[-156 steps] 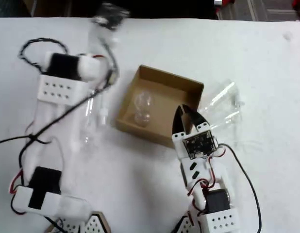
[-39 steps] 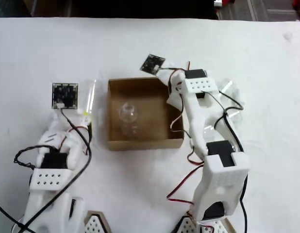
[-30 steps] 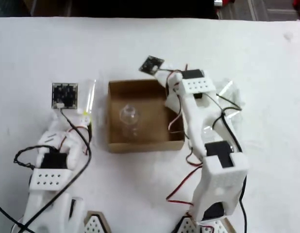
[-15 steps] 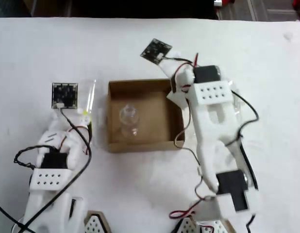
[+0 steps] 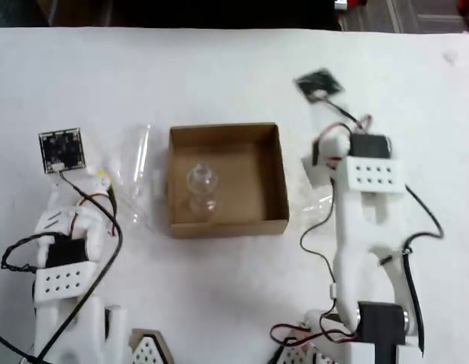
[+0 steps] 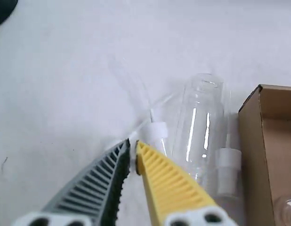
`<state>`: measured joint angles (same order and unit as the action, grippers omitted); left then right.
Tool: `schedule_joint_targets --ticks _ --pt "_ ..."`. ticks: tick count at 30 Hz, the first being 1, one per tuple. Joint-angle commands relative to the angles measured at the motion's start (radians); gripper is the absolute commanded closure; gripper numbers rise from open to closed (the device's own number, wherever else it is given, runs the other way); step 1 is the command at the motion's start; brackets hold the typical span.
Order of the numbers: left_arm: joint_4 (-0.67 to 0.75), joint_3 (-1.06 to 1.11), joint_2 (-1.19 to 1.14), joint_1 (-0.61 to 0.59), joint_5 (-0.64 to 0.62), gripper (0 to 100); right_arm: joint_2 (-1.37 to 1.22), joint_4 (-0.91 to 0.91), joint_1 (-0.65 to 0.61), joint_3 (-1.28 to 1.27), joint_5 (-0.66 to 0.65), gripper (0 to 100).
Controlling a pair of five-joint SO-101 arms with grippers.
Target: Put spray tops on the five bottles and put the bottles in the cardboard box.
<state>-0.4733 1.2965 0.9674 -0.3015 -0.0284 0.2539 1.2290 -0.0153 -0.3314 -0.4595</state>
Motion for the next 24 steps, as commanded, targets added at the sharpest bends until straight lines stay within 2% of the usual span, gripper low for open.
schedule_joint_targets --ticks 1,5,8,16,24 --pt "0.029 -0.011 0.022 -0.016 0.014 97 0.091 -0.274 0.101 -0.209 0.172 98.1" --pt "0.011 -0.031 0.016 0.007 0.014 92 0.159 -0.427 0.156 -0.344 0.242 98.1" --pt "-0.084 -0.086 0.016 0.059 0.052 90 0.189 -0.498 0.179 -0.405 0.245 98.1" --pt "-0.482 -0.338 0.018 0.191 0.582 90 0.194 -0.714 0.174 -0.551 0.241 98.1" --pt "-0.802 -0.356 0.027 0.254 1.157 90 0.193 -0.819 0.174 -0.612 0.241 98.1"
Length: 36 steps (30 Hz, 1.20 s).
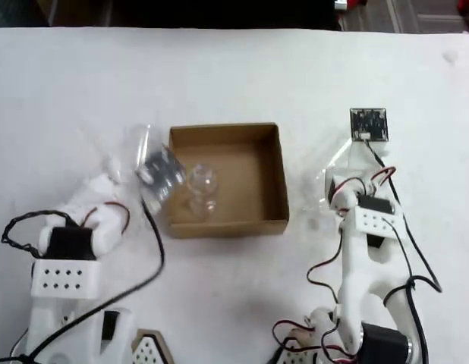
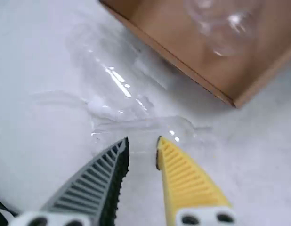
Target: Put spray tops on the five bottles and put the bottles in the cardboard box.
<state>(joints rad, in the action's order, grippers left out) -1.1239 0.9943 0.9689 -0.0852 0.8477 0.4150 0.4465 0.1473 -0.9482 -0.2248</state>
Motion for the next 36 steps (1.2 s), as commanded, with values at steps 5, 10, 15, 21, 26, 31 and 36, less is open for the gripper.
schedule_joint_targets --ticks 5,10,15,21,26,31,36 --pt "-0.244 -0.055 0.025 0.058 0.512 90 0.031 -0.036 0.010 -0.005 0.006 98.1" --pt "-0.261 -0.048 0.016 0.056 0.638 82 0.031 -0.036 0.010 -0.011 0.006 98.1" --pt "-0.173 0.051 0.016 0.056 0.796 79 0.031 -0.096 0.010 -0.040 0.005 98.1" --pt "-0.077 0.104 0.015 0.085 0.804 79 0.031 -0.124 0.010 -0.054 0.005 98.1" --pt "-0.035 0.106 0.013 0.131 0.812 79 0.031 -0.136 0.010 -0.054 0.005 98.1" --pt "0.015 0.161 0.013 0.130 0.873 79 0.030 -0.139 0.012 -0.055 0.005 98.1" --pt "0.078 0.233 0.013 0.094 0.944 82 -0.015 -0.145 0.010 -0.043 0.005 98.1"
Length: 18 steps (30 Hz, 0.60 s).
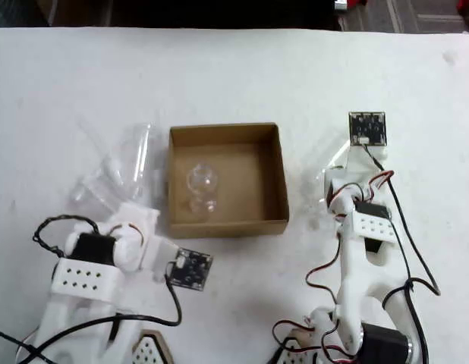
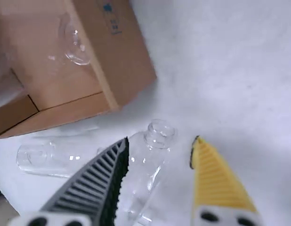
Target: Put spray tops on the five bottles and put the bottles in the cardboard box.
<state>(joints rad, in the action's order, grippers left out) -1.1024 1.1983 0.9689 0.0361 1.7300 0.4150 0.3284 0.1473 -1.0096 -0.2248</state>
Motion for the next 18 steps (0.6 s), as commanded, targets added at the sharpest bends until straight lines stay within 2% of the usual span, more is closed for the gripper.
schedule_joint_targets --ticks 1,6,9,15,18 --pt "0.069 0.037 0.013 -0.035 0.063 83 -0.033 -0.027 0.010 0.032 0.005 98.1" --pt "0.078 0.043 0.015 -0.050 0.066 82 -0.134 -0.016 0.010 0.104 0.005 98.1" --pt "0.137 0.048 0.005 -0.051 0.063 82 -0.171 -0.008 0.016 0.129 0.005 98.1" --pt "0.183 0.032 -0.163 -0.044 0.061 82 -0.174 0.036 0.016 0.149 0.005 98.1" --pt "0.157 -0.020 -0.234 -0.053 0.057 82 -0.176 0.033 0.016 0.149 0.005 98.1"
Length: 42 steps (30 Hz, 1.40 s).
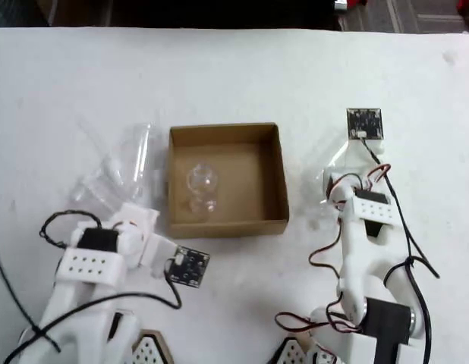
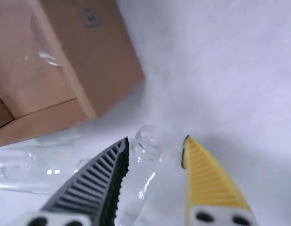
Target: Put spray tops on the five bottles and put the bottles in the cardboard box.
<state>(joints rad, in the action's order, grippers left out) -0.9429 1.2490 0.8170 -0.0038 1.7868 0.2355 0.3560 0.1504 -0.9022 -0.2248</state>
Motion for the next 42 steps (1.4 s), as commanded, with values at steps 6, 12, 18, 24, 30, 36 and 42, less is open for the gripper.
schedule_joint_targets --ticks 6,12,18,24,30,36,42 --pt "-0.012 -0.133 -0.151 -0.002 -0.029 82 0.001 0.004 0.008 0.043 0.005 98.1" --pt "0.038 -0.138 -0.237 -0.001 -0.029 82 -0.001 0.004 0.008 0.043 0.005 98.1" --pt "0.044 -0.178 -0.286 0.002 -0.029 82 -0.002 0.004 0.008 0.044 0.005 98.1" --pt "0.043 -0.186 -0.283 0.007 -0.029 82 -0.002 0.004 0.007 0.044 0.005 98.1" --pt "-0.058 -0.230 -0.285 -0.004 0.018 82 -0.004 0.004 0.007 0.044 0.005 98.1" --pt "-0.071 -0.275 -0.292 -0.028 0.063 82 -0.004 0.004 0.007 0.044 0.005 98.1" --pt "-0.071 -0.275 -0.294 -0.033 0.083 82 -0.004 0.004 0.007 0.044 0.005 98.1"
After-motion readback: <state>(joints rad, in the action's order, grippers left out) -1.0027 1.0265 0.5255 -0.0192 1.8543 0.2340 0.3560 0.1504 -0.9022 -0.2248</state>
